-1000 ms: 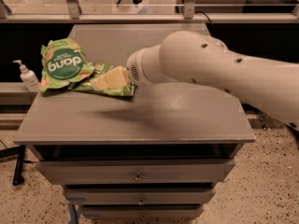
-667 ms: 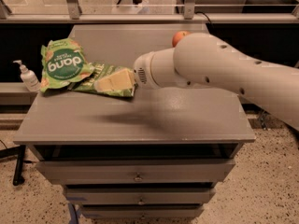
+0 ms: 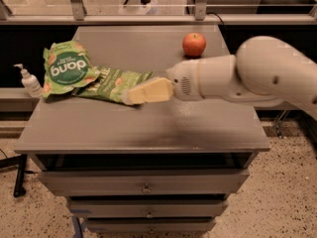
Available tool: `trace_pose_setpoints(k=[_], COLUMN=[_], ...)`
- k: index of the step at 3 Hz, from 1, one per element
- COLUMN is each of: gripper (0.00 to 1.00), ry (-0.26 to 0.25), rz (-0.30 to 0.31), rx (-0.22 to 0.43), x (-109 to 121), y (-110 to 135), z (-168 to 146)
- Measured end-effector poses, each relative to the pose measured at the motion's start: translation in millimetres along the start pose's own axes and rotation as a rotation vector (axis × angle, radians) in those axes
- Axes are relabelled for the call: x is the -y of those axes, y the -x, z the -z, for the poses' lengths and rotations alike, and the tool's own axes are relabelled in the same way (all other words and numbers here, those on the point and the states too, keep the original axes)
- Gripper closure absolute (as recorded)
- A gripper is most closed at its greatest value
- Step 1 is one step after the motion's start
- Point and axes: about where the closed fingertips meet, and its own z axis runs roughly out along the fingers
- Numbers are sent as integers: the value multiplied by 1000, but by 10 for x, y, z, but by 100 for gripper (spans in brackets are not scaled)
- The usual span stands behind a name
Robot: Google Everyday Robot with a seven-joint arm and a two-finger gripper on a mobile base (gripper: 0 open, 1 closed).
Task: Move green jalapeno chip bag near green rice chip bag
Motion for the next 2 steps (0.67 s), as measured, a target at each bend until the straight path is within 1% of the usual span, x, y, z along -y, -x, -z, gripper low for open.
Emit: trace_pose_setpoints(k=[1, 2], gripper=[0, 0], ry=[-62, -69], rz=[129, 209], rx=[-6, -17], x=[405, 398], y=[-230, -310], z=[992, 1279])
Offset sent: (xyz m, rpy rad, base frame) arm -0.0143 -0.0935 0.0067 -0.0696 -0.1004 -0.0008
